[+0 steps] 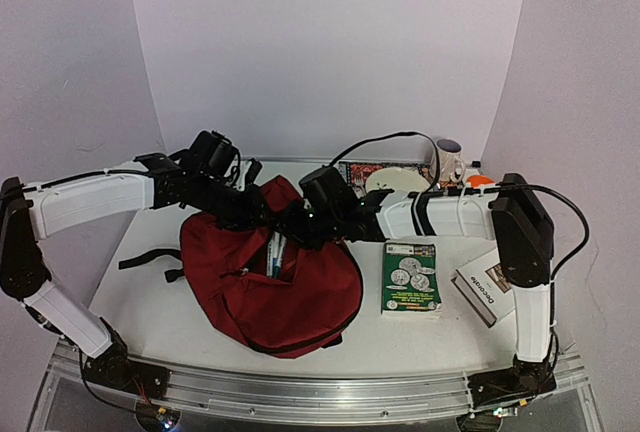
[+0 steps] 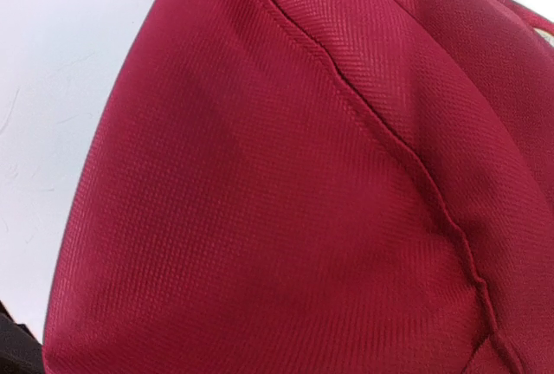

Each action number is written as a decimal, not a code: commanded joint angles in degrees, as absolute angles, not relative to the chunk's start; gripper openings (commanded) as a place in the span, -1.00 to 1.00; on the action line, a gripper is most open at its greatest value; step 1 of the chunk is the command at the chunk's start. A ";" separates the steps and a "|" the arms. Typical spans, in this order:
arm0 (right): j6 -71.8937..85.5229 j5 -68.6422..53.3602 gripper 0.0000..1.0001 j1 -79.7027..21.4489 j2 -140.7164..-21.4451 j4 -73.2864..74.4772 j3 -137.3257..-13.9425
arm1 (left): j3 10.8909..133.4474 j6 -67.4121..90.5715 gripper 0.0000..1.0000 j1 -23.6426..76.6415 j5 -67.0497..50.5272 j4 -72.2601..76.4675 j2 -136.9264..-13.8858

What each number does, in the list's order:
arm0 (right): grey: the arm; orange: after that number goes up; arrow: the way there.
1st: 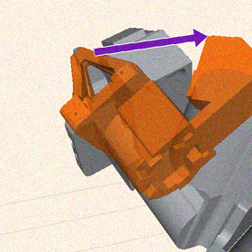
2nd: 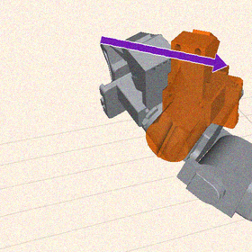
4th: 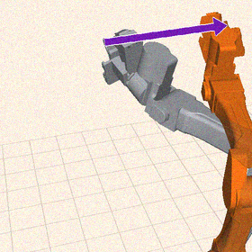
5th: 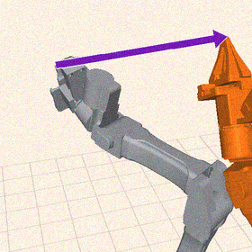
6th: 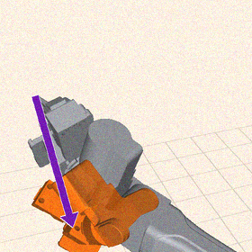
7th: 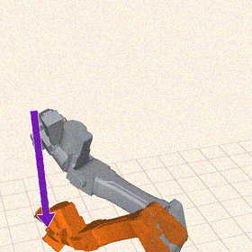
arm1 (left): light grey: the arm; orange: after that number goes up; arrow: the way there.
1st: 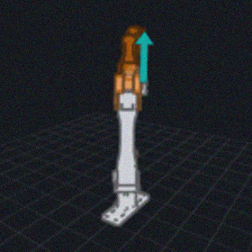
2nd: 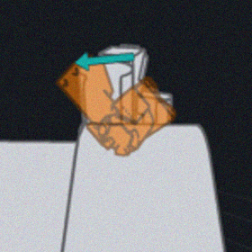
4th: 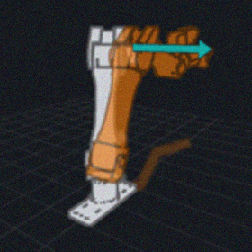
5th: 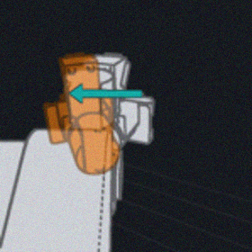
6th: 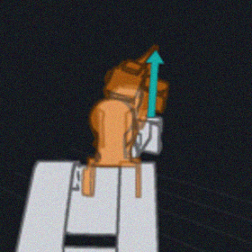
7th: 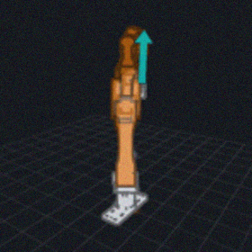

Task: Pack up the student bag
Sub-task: Place the pen in the lower front pocket of the bag, then place the student bag in the lower front pocket, then adjust the student bag at the center of the board, then hold the lower front pocket of the student bag, then grab the lower front pocket of the student bag, then zip the lower front pocket of the student bag.

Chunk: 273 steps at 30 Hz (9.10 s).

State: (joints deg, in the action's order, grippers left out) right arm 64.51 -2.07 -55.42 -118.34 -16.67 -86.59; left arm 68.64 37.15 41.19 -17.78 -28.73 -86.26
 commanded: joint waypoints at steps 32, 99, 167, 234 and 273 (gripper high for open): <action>50.07 13.90 0.83 -59.03 -104.05 11.76 -78.54 | 43.56 40.01 0.99 30.42 -1.65 -32.16 -59.74; 33.63 20.91 0.09 -52.53 -96.38 36.97 -87.87 | 31.99 56.16 0.94 34.16 -22.71 -9.69 -67.17; -8.05 22.18 -0.11 -71.01 -126.76 26.90 -102.09 | 35.24 60.47 -1.00 40.39 -22.45 -3.25 -67.62; 9.40 6.14 -1.00 -62.43 -111.04 10.43 -89.26 | 31.69 54.50 -1.00 40.34 -12.92 -8.68 -68.32; 30.56 28.64 -1.00 -48.78 -99.09 8.74 -78.66 | 20.04 55.62 -1.00 31.30 -2.32 -10.96 -64.59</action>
State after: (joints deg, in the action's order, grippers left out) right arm 30.91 21.93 -51.42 -101.91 7.23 -77.34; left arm 21.61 55.33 33.56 -7.57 -5.67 -66.88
